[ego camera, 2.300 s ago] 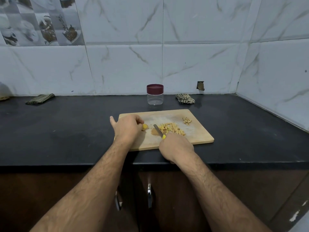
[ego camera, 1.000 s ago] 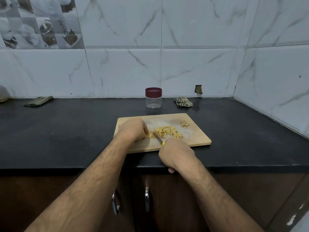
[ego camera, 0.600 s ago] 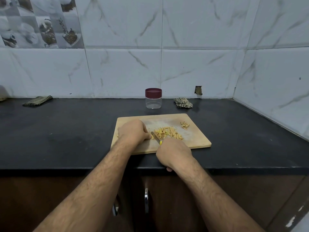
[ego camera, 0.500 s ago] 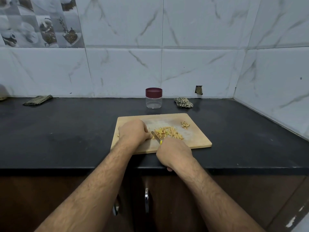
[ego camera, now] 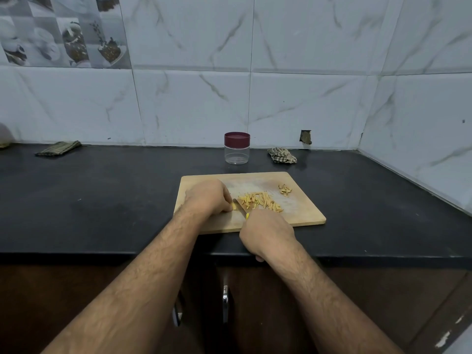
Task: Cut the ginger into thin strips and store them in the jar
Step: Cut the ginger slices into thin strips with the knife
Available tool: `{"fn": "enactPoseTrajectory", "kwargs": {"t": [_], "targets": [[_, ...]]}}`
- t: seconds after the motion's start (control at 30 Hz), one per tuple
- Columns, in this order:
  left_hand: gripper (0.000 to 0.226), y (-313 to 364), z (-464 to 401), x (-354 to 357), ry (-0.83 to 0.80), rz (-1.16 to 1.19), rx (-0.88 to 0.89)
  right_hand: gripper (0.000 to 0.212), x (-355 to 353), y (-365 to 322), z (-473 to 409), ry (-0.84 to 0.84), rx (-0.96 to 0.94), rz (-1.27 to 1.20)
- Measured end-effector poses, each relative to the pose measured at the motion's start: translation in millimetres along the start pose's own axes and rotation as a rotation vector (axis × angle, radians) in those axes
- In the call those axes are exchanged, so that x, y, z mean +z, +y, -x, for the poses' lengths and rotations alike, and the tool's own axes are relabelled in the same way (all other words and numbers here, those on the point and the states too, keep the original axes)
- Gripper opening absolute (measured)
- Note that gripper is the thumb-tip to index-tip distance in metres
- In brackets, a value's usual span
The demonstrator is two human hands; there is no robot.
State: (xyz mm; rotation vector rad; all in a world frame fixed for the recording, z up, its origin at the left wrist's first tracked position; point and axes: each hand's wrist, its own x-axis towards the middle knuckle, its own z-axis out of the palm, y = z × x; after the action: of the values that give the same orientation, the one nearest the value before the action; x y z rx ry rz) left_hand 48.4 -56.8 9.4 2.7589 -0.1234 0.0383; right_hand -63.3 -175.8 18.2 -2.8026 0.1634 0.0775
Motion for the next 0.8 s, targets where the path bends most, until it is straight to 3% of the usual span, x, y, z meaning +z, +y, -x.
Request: {"fn": "enactPoseTrajectory", "kwargs": {"t": [0.4,0.8], "targets": [[0.013,3.4,-0.1,-3.0,0.007,0.007,-0.044,0.026,0.5,-6.9,0.2,-0.01,0.02,0.02],[0.024,1.8,-2.2,-1.4,0.006,-0.121,0.03,0.028,-2.6,-9.5,-3.9,0.001,-0.01,0.096]]}}
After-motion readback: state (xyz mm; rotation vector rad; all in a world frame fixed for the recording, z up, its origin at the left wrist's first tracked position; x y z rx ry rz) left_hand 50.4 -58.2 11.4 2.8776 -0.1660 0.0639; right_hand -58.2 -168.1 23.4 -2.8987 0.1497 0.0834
